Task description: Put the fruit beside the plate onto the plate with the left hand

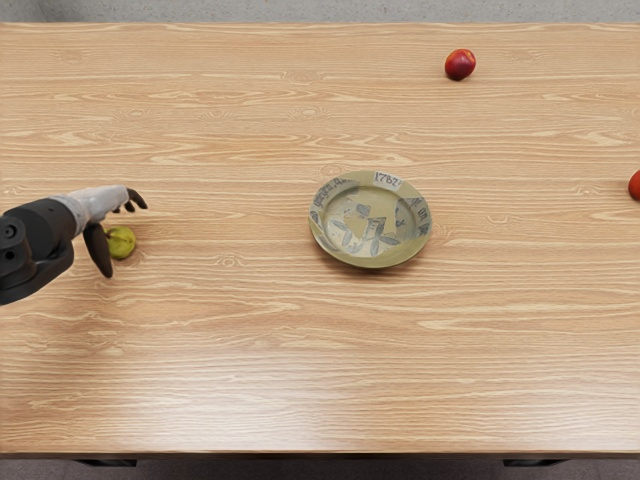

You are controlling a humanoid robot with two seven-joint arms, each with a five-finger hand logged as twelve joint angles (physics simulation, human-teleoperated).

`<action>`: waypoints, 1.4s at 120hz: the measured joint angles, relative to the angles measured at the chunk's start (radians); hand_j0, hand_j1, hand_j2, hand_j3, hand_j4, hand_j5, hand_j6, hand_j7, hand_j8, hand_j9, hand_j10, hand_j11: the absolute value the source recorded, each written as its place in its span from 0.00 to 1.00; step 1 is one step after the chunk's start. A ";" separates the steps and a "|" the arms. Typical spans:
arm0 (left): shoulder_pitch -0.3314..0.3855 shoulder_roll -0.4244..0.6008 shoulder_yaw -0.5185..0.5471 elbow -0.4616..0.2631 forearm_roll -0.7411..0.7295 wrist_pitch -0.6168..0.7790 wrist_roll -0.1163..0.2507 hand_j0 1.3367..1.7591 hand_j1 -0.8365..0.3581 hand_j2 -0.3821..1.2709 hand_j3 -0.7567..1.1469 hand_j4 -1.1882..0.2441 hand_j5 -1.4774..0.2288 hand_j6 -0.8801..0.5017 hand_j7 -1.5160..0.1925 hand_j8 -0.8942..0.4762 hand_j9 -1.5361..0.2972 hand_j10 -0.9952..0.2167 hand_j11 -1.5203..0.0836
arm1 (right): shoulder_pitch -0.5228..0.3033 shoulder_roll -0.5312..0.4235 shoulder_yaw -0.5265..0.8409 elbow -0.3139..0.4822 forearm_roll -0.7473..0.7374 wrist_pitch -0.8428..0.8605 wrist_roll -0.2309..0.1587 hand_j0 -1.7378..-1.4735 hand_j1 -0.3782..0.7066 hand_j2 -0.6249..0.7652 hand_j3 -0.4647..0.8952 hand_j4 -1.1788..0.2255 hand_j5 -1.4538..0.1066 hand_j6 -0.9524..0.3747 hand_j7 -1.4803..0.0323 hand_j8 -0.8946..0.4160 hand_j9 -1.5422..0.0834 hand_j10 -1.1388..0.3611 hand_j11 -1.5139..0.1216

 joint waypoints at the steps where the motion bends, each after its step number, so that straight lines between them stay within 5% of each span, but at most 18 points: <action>1: 0.000 0.000 0.000 0.000 0.002 0.002 0.000 0.76 0.73 0.27 0.40 0.64 0.67 0.44 0.69 0.46 0.65 0.60 0.74 | 0.000 0.000 0.000 0.000 0.000 0.000 0.000 0.30 0.03 0.45 0.34 0.84 0.93 0.72 0.98 0.68 0.95 0.76 0.93; 168: 0.026 -0.032 0.014 0.028 0.023 0.032 0.000 0.76 0.62 0.28 0.40 0.57 0.58 0.36 0.60 0.38 0.57 0.51 0.65 | 0.000 0.000 0.000 -0.003 0.000 -0.001 0.000 0.30 0.03 0.45 0.34 0.84 0.93 0.72 0.98 0.68 0.95 0.76 0.93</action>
